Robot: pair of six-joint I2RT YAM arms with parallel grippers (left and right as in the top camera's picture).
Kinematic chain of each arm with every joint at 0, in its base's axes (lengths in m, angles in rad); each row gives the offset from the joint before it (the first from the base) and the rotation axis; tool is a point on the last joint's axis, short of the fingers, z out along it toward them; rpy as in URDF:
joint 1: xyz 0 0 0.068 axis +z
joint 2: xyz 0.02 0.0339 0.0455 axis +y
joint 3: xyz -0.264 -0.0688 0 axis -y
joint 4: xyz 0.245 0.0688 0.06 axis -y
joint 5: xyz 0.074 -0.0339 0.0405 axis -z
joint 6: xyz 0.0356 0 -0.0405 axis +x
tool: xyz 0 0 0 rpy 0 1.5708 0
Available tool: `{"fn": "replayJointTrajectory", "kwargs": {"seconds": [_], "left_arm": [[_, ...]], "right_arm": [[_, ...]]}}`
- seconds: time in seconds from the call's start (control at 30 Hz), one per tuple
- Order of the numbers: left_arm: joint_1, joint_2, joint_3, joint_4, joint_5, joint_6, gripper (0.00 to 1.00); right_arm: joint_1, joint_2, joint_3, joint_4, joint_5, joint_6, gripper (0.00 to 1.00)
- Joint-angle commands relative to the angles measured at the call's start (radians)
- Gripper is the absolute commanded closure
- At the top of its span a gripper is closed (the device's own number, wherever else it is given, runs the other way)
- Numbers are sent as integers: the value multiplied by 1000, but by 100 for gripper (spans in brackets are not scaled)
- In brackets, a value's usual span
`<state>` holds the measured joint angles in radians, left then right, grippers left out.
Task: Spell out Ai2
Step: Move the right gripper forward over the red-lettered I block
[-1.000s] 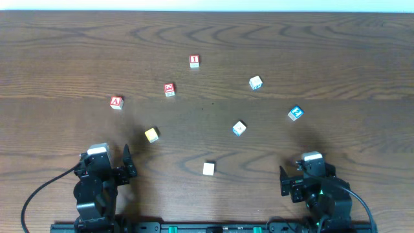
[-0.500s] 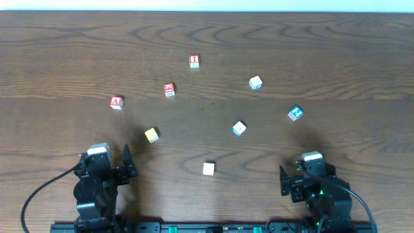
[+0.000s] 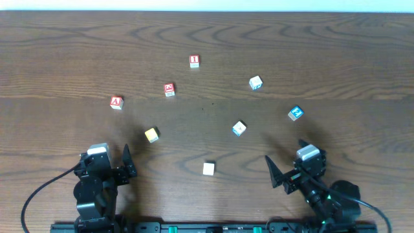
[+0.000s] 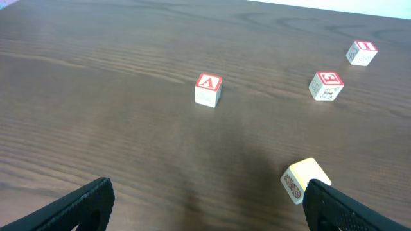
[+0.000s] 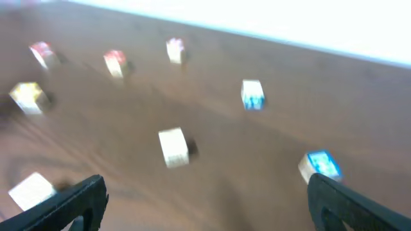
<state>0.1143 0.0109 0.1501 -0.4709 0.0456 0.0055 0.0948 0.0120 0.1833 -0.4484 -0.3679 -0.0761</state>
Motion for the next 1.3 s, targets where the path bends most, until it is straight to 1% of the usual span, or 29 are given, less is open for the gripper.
{"fn": "replayJointTrajectory", "kwargs": {"seconds": [0.0, 0.1, 0.17, 0.2, 0.47, 0.63, 0.7, 0.77, 0.83, 0.93, 1.03, 1.17, 1.27], "left_arm": [[-3, -6, -17, -3, -4, 18, 4], [-3, -6, -16, -3, -4, 18, 4], [-3, -6, -16, -3, -4, 18, 4], [-3, -6, -16, -3, -4, 18, 5], [-3, -6, -16, -3, -4, 18, 4], [-3, -6, -17, -3, -4, 18, 5], [-3, -6, -16, -3, -4, 18, 5], [-3, -6, -16, -3, -4, 17, 5], [-3, -6, -17, -3, -4, 18, 5], [-3, -6, -17, -3, -4, 17, 5], [-3, -6, -16, -3, -4, 18, 5], [-3, -6, -16, -3, -4, 18, 5], [-3, -6, -16, -3, -4, 18, 5]], "right_arm": [[-13, -6, -1, 69, -116, 175, 1], [-13, -6, -1, 117, -143, 298, 1], [-13, -6, -1, 118, -145, 389, 1], [-13, -6, -1, 115, -145, 412, 1], [-13, -6, -1, 124, -121, 420, 1], [-13, 6, -1, 249, -132, 420, 1], [-13, 51, -1, 354, -171, 475, 1], [-11, 132, 5, 466, -196, 528, 1], [-4, 288, 60, 529, -197, 536, 1], [-2, 475, 181, 526, -202, 530, 1], [-2, 673, 335, 518, -252, 483, 1], [6, 961, 605, 434, -287, 395, 1], [51, 1180, 831, 362, -285, 337, 1]]}}
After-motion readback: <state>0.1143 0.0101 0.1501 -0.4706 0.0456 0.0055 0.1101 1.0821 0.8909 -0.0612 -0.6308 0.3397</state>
